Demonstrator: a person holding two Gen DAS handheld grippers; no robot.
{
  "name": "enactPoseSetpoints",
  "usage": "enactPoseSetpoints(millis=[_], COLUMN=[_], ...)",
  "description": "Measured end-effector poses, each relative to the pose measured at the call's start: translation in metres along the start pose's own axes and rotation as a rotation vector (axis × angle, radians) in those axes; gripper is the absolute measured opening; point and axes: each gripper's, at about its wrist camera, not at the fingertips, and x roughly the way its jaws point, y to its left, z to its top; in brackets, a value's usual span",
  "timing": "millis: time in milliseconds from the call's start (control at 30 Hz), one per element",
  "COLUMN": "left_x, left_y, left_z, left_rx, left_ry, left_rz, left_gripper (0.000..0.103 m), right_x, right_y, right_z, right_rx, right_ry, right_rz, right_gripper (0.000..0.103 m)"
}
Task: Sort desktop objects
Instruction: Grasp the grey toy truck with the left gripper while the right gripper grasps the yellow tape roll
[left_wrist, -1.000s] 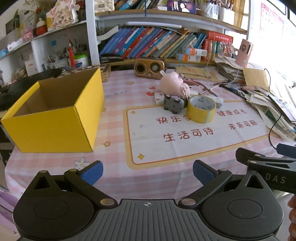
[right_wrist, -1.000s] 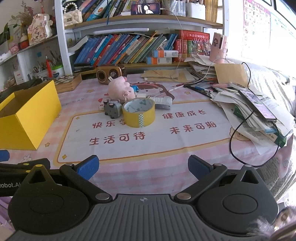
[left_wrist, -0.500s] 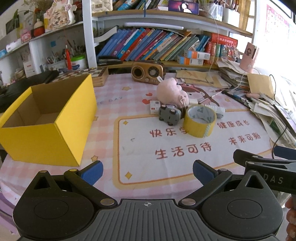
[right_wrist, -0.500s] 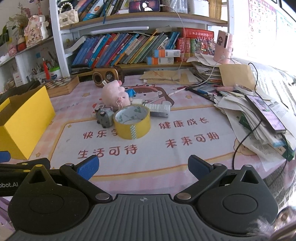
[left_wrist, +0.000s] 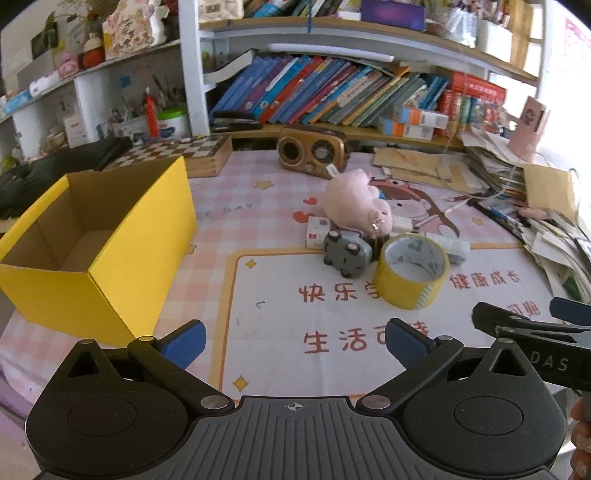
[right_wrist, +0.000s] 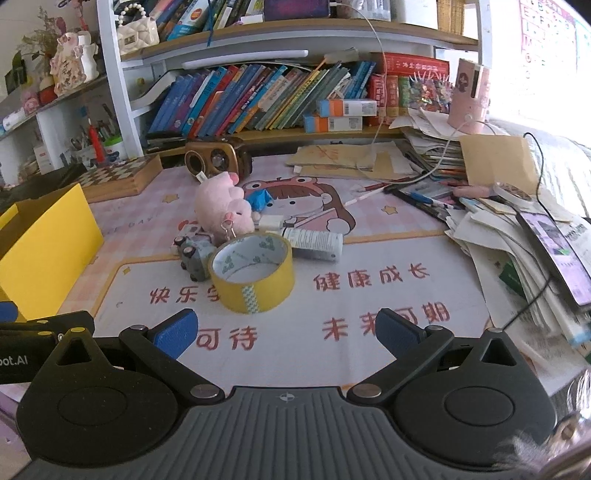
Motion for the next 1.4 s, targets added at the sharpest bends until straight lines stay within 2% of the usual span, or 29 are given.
enactPoseSetpoints(millis=[267, 900, 1200, 1300, 1400], left_x=[0.007, 0.020, 0.023, 0.028, 0.035], left_y=[-0.007, -0.016, -0.018, -0.020, -0.020], left_z=[0.009, 0.018, 0.029, 0.031, 0.032], left_rx=[-0.045, -0.107, -0.082, -0.070, -0.063], left_ry=[0.000, 0.026, -0.017, -0.010, -0.009], left_rz=[0.065, 0.167, 0.185, 0.187, 0.171], left_gripper=[0.103, 0.103, 0.103, 0.103, 0.103], right_x=[0.024, 0.110, 0.148, 0.154, 0.156], right_y=[-0.008, -0.004, 0.006, 0.006, 0.006], right_z=[0.014, 0.023, 0.026, 0.027, 0.028], right_rx=[-0.060, -0.306, -0.380, -0.381, -0.391], right_ry=[0.012, 0.046, 0.064, 0.066, 0.060], right_rz=[0.073, 0.221, 0.271, 0.289, 0.307], right_gripper=[0.103, 0.103, 0.103, 0.101, 0.091])
